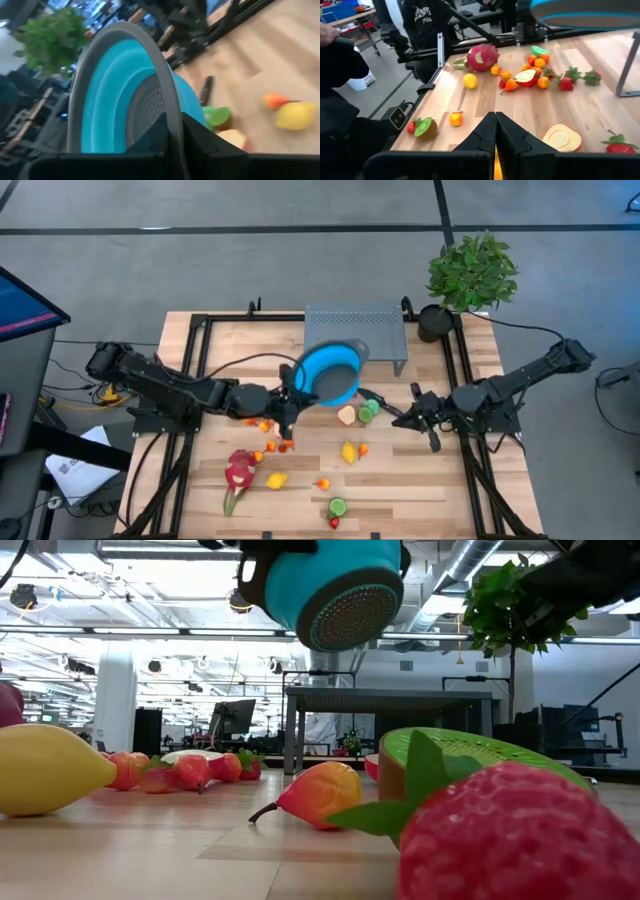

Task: Pick & Place Fruit
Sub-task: Put the strainer bowl on the left of the shelf

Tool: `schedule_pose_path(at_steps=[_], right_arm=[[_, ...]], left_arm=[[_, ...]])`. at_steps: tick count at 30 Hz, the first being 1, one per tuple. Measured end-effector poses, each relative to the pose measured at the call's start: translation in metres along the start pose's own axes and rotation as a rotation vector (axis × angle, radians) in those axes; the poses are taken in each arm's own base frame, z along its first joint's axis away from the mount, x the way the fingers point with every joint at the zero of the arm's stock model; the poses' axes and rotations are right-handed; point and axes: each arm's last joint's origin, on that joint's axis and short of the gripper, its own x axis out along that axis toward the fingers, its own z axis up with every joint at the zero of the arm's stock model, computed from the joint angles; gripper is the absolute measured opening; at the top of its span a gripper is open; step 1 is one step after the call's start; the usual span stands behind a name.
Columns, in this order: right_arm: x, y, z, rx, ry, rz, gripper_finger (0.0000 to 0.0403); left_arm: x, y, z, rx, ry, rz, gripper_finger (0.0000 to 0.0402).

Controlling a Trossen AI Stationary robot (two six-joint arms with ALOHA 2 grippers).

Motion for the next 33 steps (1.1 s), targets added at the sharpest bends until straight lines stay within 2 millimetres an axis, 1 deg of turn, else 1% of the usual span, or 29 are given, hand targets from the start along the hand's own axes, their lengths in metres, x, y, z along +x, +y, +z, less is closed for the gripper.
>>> schedule_pose_path(at_steps=[5, 10, 17, 20, 23, 26, 28, 33], right_arm=[[-0.001, 0.001, -0.009, -0.007, 0.009, 0.019, 0.0], [-0.002, 0.0, -0.018, 0.001, -0.026, 0.01, 0.0], [-0.001, -0.001, -0.026, 0.015, -0.072, 0.011, 0.0], [-0.001, -0.001, -0.025, 0.019, -0.086, 0.013, 0.0], [-0.001, -0.001, -0.023, 0.024, -0.103, 0.007, 0.0], [-0.001, -0.002, -0.023, 0.024, -0.106, -0.007, 0.0], [-0.001, -0.002, -0.023, 0.025, -0.11, -0.012, 0.0], [-0.001, -0.002, -0.023, 0.027, -0.115, -0.025, 0.0]], left_arm=[[0.007, 0.024, 0.003, 0.06, 0.008, 0.068, 0.0021], [0.013, 0.052, 0.003, 0.118, 0.037, 0.145, 0.0021], [0.021, 0.087, -0.013, 0.256, 0.13, 0.231, 0.0021], [0.023, 0.104, -0.02, 0.253, 0.156, 0.264, 0.0021], [0.025, 0.117, -0.025, 0.243, 0.122, 0.249, 0.0021], [0.032, 0.126, -0.028, 0.239, 0.099, 0.233, 0.0021], [0.04, 0.128, -0.031, 0.256, 0.096, 0.207, 0.0021], [0.069, 0.126, -0.035, 0.294, 0.114, 0.167, 0.0021]])
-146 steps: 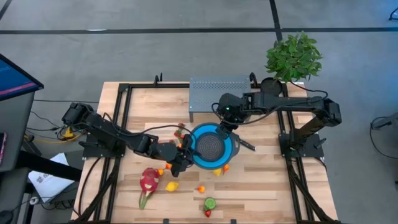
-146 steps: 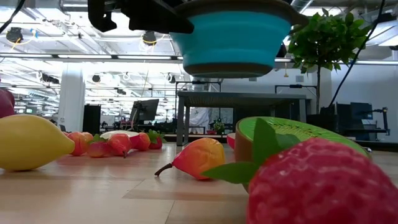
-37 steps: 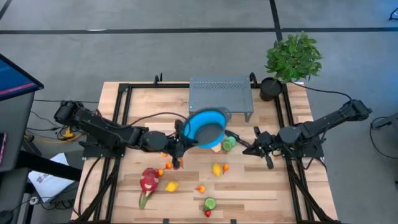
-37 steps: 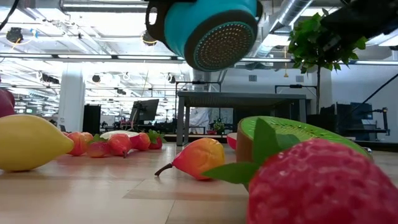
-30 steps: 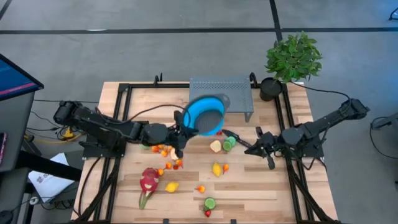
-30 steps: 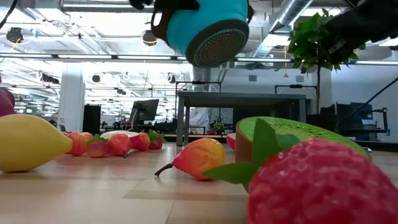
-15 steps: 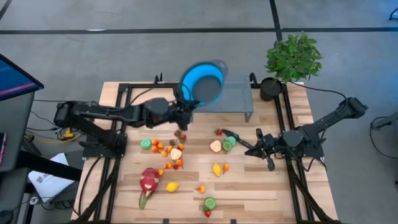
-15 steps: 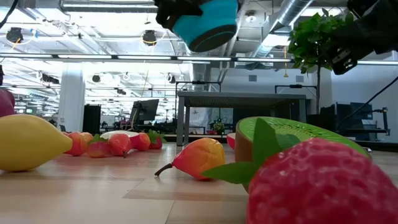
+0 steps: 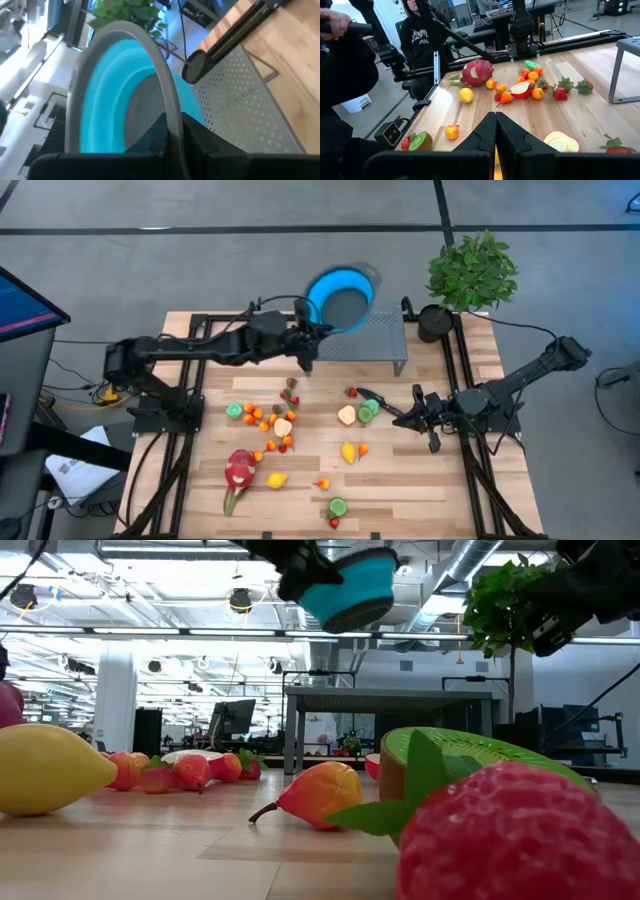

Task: Pick & Place Fruit
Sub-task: Put the strainer bowl on the left of the shelf

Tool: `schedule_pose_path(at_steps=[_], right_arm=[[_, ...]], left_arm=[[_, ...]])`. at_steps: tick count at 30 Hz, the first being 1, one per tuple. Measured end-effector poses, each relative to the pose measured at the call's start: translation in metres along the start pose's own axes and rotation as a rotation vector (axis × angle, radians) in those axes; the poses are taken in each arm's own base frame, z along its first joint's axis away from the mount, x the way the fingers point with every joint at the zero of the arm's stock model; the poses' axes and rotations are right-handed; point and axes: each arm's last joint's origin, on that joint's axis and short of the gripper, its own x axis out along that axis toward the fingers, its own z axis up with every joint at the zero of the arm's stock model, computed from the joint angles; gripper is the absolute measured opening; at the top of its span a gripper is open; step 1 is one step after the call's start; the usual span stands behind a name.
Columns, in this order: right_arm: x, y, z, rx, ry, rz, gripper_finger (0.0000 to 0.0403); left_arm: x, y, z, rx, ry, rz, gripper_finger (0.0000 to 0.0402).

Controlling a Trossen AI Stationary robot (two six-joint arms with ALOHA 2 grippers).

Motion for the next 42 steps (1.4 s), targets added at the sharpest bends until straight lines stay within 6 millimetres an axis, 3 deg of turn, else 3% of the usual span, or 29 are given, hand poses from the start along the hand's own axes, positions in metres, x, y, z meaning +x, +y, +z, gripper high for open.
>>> schedule_pose_path(at_steps=[4, 11, 33, 42], right_arm=[[0.0, 0.0, 0.0, 0.009, -0.002, -0.001, 0.0], [0.0, 0.0, 0.0, 0.012, -0.005, 0.0, 0.0], [0.0, 0.0, 0.0, 0.009, -0.004, 0.0, 0.0], [0.0, 0.0, 0.0, 0.01, -0.002, 0.0, 0.0]], left_arm=[[0.019, -0.012, -0.005, 0.046, 0.076, -0.036, 0.0021], [0.034, -0.016, -0.028, 0.017, 0.215, -0.077, 0.0021], [0.038, -0.023, -0.044, -0.109, 0.267, -0.166, 0.0021], [0.043, -0.041, -0.054, 0.013, 0.392, -0.175, 0.002]])
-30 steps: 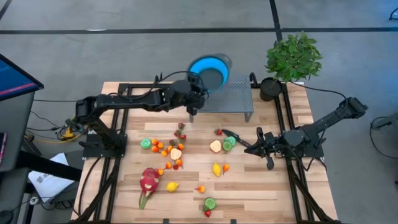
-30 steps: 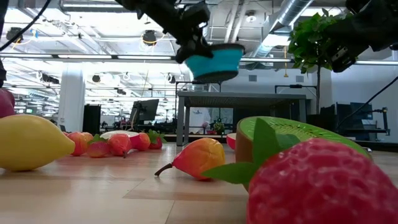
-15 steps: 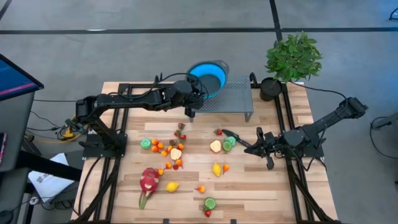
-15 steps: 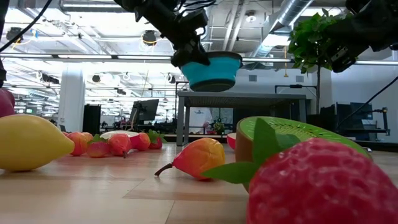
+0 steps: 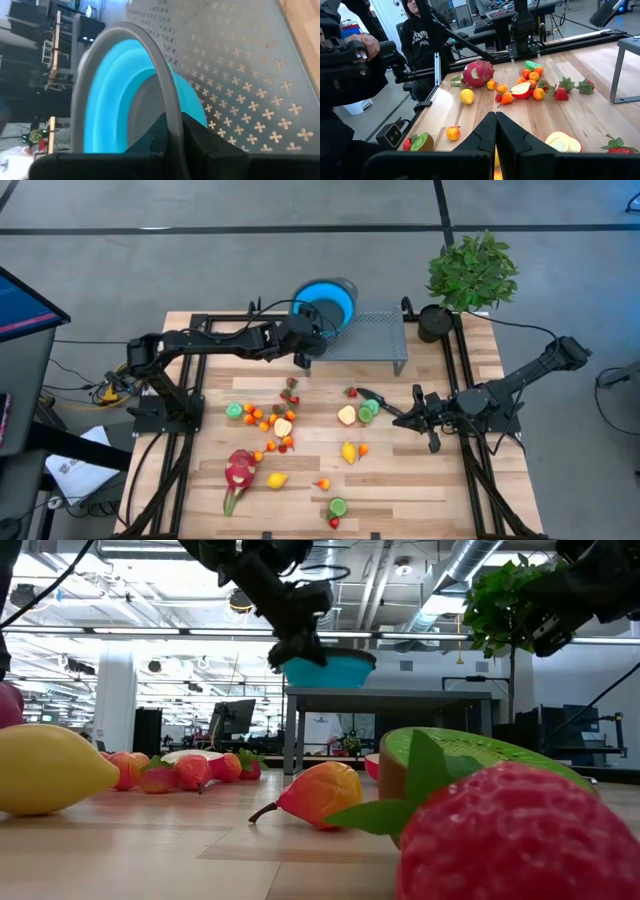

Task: Pick & Place Fruit
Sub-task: Put the strainer bowl on the left of the shelf, then put the top kiwi into the strainer bowl

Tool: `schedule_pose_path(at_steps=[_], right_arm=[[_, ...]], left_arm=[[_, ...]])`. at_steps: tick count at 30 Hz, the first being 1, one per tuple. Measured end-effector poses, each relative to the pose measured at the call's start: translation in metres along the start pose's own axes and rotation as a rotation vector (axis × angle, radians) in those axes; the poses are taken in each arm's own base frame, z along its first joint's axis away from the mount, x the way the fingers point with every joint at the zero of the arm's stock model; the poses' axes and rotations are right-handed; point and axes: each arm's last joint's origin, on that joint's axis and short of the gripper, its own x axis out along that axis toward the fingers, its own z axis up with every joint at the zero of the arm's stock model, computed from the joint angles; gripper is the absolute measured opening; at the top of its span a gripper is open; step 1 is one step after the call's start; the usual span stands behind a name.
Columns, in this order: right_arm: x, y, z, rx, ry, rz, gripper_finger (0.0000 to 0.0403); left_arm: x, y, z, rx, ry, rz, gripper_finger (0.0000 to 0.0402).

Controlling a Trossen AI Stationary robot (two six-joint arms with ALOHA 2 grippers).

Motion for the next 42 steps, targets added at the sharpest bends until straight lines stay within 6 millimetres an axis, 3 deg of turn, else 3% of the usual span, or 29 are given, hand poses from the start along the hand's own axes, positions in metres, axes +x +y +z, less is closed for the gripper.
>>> schedule_pose_path(at_steps=[14, 35, 42], right_arm=[[0.0, 0.0, -0.001, -0.004, 0.004, -0.01, 0.0], [0.0, -0.001, -0.001, -0.006, 0.005, -0.026, 0.0], [0.0, -0.001, -0.001, -0.006, 0.005, -0.026, 0.0]], left_arm=[[0.001, 0.0, 0.001, -0.018, -0.05, -0.007, 0.0023], [-0.008, -0.006, 0.018, -0.016, -0.145, 0.003, 0.0194], [-0.017, -0.008, 0.03, -0.01, -0.197, 0.026, 0.0232]])
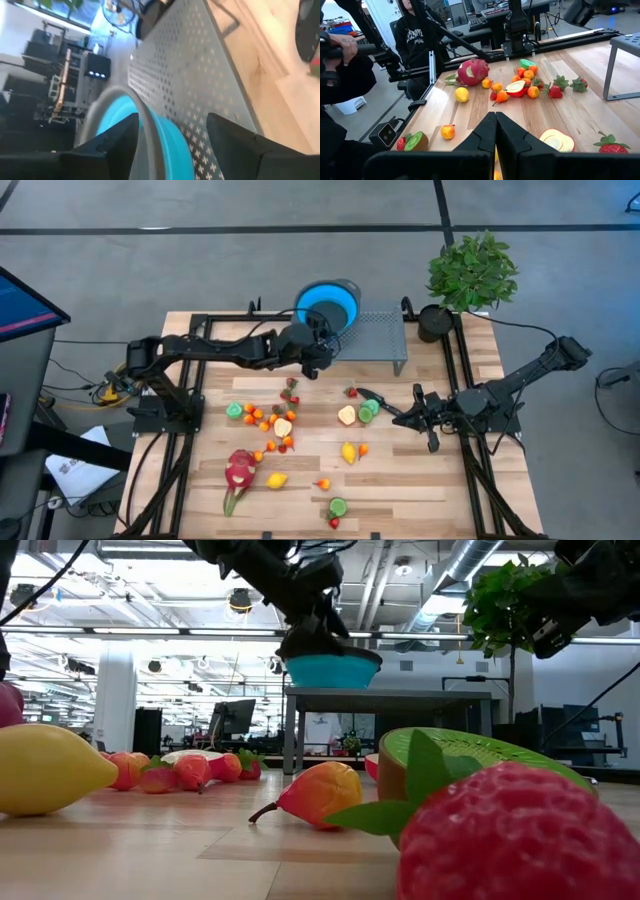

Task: Pick & Place Fruit
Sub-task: Put the top kiwi into the strainer bowl

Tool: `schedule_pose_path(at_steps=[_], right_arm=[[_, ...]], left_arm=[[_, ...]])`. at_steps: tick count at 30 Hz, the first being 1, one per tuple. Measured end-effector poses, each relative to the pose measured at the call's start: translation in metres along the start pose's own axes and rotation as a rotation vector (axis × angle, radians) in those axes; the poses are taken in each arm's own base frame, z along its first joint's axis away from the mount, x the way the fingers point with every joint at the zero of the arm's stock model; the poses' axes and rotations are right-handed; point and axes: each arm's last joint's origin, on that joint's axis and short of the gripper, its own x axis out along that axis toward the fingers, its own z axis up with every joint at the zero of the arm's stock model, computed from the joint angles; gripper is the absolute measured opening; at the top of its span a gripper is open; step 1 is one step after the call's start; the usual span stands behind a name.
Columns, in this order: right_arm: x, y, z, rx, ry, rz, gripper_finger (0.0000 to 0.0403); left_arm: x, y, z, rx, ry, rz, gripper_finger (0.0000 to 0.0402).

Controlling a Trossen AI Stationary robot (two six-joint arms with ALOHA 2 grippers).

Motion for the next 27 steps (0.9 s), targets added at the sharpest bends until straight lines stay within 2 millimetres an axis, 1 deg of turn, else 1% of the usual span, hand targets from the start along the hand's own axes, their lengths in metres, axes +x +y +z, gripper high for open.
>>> schedule_pose_path(at_steps=[4, 6, 8, 13, 20, 24, 27], right_arm=[[0.0, 0.0, 0.0, 0.0, 0.0, 0.0, 0.0], [0.0, 0.0, 0.0, 0.0, -0.001, 0.0, 0.0], [0.0, 0.0, 0.0, -0.001, 0.001, 0.0, 0.0], [0.0, 0.0, 0.0, 0.0, 0.0, 0.0, 0.0], [0.0, 0.0, 0.0, -0.001, 0.0, 0.0, 0.0], [0.0, 0.0, 0.0, -0.001, 0.0, 0.0, 0.0], [0.0, 0.0, 0.0, -0.009, 0.0, 0.0, 0.0]], left_arm=[[-0.009, 0.003, 0.01, -0.014, -0.051, 0.038, 0.0233], [-0.016, 0.006, 0.014, -0.058, -0.071, 0.044, 0.0228], [-0.023, 0.009, 0.02, -0.147, -0.112, 0.067, 0.022], [-0.041, 0.018, 0.028, -0.343, -0.229, 0.022, 0.0194], [-0.08, 0.035, 0.039, -0.544, -0.403, -0.017, 0.015], [-0.101, 0.044, 0.042, -0.685, -0.461, -0.03, 0.0133], [-0.109, 0.048, 0.042, -0.806, -0.484, -0.051, 0.0124]])
